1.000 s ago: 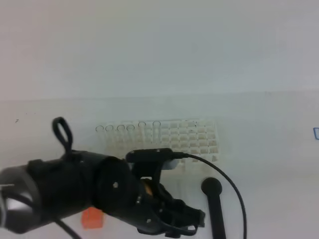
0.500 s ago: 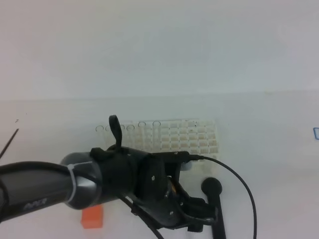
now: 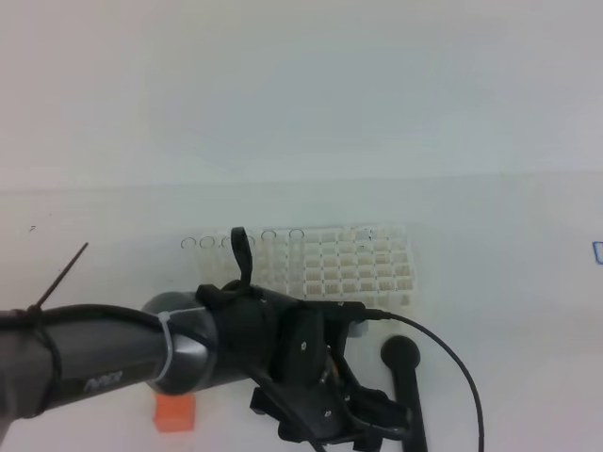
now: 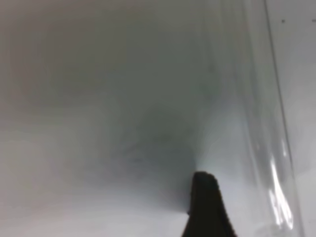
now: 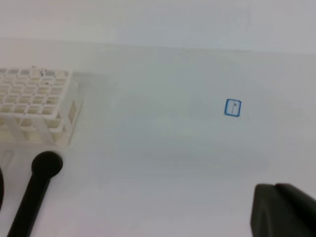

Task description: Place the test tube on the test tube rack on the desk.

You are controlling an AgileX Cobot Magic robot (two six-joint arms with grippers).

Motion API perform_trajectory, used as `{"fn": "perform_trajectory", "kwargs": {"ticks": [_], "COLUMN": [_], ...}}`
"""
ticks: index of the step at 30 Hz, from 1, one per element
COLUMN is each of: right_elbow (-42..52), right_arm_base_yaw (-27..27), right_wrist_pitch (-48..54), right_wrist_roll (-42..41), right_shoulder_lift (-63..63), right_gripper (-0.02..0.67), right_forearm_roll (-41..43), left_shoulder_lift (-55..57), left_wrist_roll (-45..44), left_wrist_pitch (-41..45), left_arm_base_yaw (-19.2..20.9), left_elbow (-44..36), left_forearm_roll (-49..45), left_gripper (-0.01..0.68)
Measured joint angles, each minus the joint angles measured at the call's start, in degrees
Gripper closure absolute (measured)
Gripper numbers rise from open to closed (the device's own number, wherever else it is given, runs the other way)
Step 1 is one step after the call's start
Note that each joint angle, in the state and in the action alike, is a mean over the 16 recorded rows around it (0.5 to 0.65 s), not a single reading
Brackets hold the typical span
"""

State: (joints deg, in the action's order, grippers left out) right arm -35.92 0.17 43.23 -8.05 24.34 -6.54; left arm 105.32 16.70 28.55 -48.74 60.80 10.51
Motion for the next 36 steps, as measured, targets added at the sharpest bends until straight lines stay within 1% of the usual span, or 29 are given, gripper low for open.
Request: {"fn": "perform_trajectory", "kwargs": {"ticks": [8,24,29,36], "right_elbow": [0.0,0.0,0.0,0.0], "right_arm_base_yaw": [0.0,0.0,0.0,0.0], "right_wrist_pitch": [0.0,0.0,0.0,0.0], "right_wrist_roll": [-0.1,-0.6,-0.8,-1.0], "right_shoulder_lift": [0.0,0.0,0.0,0.0], "right_gripper": [0.650,0.650,0.650,0.650], "right_forearm_roll": [-0.3,-1.1,-1.1,-1.1], "left_shoulder_lift": [0.2,0.1,0.1,0.1], "left_wrist_roll": [1.3,12.4,14.5,15.6], "left_wrist_pitch": [1.3,8.8,10.0,10.1], "left_arm_base_yaw": [-1.3,-1.8,-1.8,-1.8], "left_elbow": [0.4,0.6,0.6,0.5], "left_forearm_roll": [-3.6,-20.3,-22.4,-23.5], "left_gripper": [0.227,0.235,0.279,0.400]}}
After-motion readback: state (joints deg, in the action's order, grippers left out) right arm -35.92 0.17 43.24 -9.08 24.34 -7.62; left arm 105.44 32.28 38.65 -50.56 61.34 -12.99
